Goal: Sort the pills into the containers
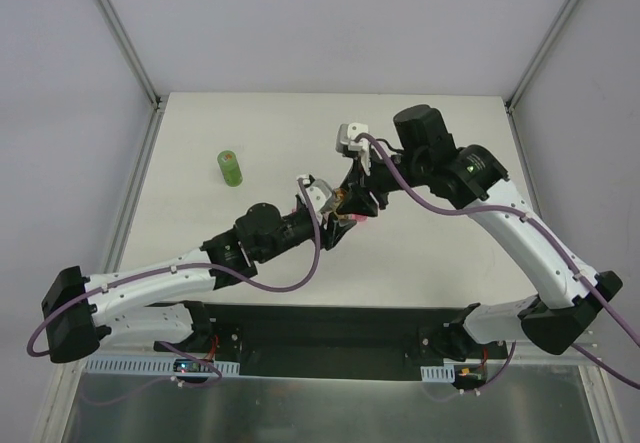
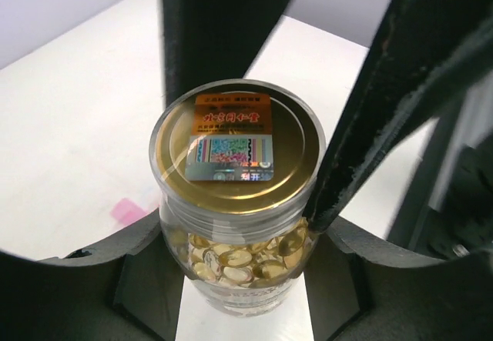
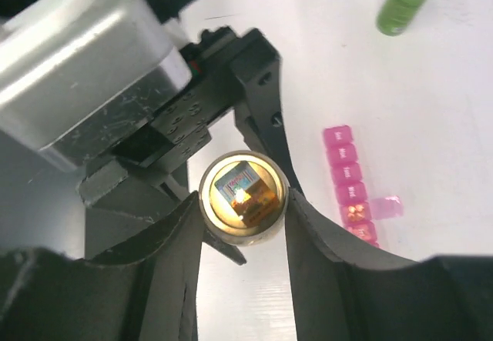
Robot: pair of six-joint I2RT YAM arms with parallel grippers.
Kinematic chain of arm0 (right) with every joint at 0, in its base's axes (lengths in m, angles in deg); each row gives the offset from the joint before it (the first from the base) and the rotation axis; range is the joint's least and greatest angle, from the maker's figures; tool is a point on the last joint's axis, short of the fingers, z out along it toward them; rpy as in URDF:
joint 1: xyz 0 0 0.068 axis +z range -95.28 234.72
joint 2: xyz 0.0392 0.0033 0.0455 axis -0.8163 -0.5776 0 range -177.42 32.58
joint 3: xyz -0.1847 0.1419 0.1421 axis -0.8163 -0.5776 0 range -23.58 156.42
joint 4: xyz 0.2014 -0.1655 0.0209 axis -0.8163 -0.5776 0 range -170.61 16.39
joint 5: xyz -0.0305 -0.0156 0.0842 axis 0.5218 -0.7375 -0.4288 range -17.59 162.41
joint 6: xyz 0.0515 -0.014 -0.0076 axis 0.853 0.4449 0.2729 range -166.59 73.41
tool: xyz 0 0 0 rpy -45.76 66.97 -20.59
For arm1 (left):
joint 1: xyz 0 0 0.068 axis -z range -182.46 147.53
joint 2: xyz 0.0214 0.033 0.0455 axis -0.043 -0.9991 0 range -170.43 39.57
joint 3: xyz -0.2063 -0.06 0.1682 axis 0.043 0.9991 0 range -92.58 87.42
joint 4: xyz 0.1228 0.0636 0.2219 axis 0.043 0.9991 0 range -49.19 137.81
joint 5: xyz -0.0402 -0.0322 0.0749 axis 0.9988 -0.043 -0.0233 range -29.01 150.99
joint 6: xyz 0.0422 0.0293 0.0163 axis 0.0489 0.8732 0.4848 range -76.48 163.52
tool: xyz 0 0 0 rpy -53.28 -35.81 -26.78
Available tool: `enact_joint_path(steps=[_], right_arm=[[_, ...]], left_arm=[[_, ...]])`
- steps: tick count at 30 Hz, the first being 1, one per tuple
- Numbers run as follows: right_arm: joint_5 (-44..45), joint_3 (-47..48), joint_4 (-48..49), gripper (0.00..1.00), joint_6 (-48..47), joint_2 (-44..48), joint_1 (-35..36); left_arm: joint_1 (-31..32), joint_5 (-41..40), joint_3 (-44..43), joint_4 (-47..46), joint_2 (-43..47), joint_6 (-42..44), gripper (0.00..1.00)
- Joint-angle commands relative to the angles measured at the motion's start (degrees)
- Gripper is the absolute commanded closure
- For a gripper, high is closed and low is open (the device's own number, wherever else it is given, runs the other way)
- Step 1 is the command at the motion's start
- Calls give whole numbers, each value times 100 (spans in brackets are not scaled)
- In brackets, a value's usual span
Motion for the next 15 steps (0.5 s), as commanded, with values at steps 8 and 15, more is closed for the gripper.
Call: enact_joint_path(steps=[8,15], right_arm=[[940,-482,411,72,1244,-238,-196],[-594,-105,-360,16,-274,385,-583]], left_arm=[[141,-1444,-472,-2349,-501,221,100],[-314,206,-33,-1524,298,-6,100]])
